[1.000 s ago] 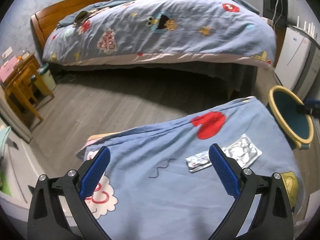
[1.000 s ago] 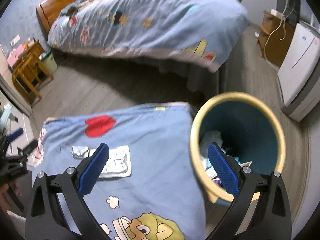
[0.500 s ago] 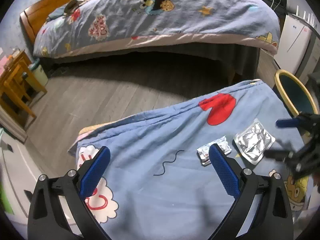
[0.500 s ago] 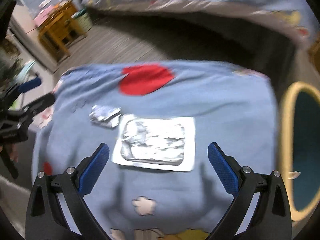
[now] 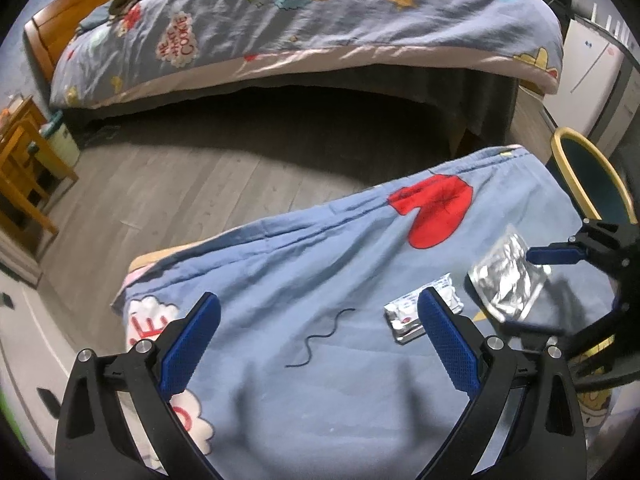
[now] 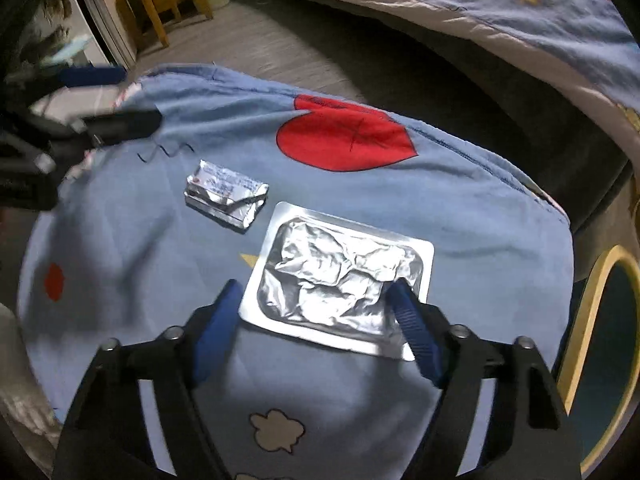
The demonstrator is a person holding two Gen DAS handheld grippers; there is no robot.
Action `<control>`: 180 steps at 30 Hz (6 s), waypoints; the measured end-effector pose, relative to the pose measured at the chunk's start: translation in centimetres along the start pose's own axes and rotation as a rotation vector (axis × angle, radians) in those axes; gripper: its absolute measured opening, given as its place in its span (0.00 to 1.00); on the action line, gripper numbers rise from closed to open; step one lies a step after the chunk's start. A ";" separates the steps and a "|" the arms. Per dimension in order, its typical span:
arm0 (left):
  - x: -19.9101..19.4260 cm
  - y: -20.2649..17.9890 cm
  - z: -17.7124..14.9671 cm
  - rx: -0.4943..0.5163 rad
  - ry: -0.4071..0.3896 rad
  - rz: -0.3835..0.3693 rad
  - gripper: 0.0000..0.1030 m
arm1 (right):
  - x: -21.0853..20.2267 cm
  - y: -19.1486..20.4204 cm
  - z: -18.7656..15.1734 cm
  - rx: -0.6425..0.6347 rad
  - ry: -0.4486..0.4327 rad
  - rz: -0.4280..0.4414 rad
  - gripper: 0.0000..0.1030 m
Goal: Collect trash
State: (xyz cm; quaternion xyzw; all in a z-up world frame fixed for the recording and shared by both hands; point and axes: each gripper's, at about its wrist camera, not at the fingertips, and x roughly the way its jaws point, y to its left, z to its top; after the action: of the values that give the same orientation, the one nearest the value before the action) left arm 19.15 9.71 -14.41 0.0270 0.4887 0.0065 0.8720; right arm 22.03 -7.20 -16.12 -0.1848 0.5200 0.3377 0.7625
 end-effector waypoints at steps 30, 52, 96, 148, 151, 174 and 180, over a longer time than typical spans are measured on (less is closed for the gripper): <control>3.7 -7.7 -0.8 0.290 0.122 -0.122 0.59 | -3.9 -5.9 0.5 0.095 -0.036 0.174 0.02; 3.8 -6.1 0.4 0.250 0.098 -0.141 0.59 | 1.9 -8.8 1.7 0.298 0.061 -0.008 0.94; 1.8 -7.8 0.6 0.263 0.064 -0.142 0.59 | -6.4 -16.5 -1.2 0.482 -0.153 -0.036 0.10; -2.0 -34.8 8.6 0.468 -0.178 -0.255 0.85 | -17.2 -30.3 -15.4 0.868 -0.220 -0.087 0.16; -2.0 -34.6 8.5 0.465 -0.173 -0.251 0.86 | -17.5 -29.7 -15.0 0.839 -0.223 -0.105 0.35; -16.5 -25.4 2.1 0.288 -0.295 -0.320 0.95 | -27.0 -17.9 -20.4 0.791 -0.369 -0.293 0.86; -18.9 -25.8 1.6 0.252 -0.340 -0.311 0.95 | -29.4 -15.0 -22.0 0.786 -0.426 -0.420 0.94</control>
State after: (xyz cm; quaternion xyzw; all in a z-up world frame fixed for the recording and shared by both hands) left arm 10.27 -16.87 1.12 0.0606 0.3302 -0.1930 0.9220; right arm 11.11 -41.18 1.18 0.0892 0.3919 -0.0150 0.9156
